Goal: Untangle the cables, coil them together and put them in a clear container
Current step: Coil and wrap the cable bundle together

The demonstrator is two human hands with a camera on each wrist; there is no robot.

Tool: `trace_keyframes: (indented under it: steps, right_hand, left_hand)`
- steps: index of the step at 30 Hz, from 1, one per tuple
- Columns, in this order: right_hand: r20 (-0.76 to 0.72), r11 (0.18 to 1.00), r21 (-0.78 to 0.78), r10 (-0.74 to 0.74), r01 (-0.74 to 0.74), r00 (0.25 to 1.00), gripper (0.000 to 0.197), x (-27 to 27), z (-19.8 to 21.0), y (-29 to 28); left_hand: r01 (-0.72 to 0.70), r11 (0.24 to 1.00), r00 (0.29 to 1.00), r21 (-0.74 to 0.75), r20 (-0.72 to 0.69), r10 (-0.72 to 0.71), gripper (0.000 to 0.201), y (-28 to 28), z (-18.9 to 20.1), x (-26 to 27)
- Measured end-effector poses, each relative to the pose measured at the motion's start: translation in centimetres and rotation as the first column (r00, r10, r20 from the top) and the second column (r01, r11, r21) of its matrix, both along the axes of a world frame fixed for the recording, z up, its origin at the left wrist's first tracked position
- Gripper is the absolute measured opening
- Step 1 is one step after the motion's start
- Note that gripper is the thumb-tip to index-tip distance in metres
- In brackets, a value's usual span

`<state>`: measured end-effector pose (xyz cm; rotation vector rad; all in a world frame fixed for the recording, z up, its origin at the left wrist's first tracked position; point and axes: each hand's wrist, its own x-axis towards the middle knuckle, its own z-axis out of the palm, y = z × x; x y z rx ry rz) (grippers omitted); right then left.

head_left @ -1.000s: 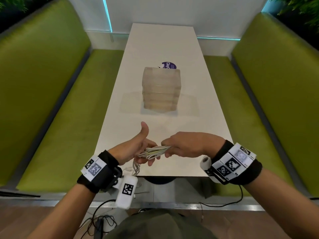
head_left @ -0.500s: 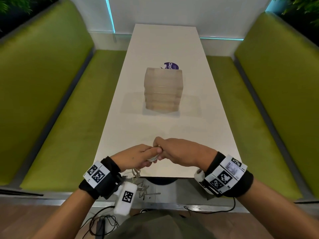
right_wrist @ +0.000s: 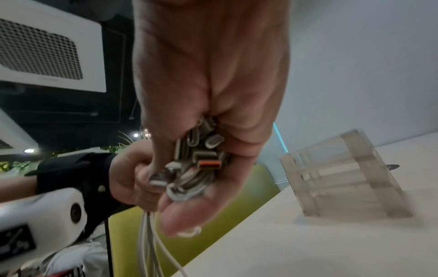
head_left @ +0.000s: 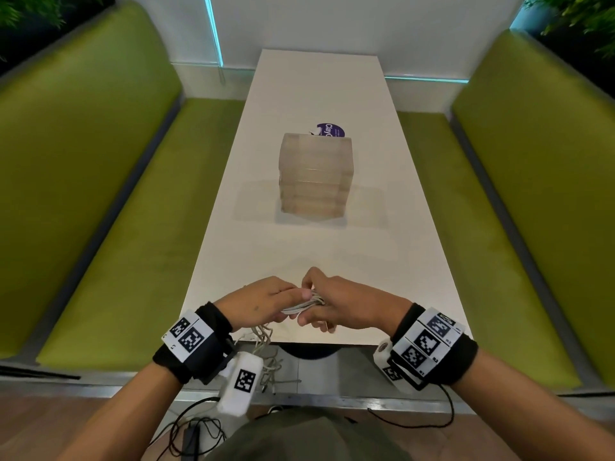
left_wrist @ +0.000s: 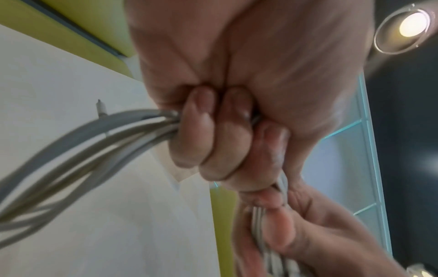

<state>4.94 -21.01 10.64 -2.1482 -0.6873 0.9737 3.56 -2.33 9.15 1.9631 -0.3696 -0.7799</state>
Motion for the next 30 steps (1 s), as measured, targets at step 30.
trace_keyframes:
  steps: [30]
  right_hand:
    - [0.069, 0.988, 0.15, 0.013, -0.023, 0.998, 0.032, 4.2, 10.2, -4.0]
  left_hand:
    - [-0.1, 0.928, 0.991, -0.358, 0.043, 0.123, 0.046, -0.8, -4.2, -1.6]
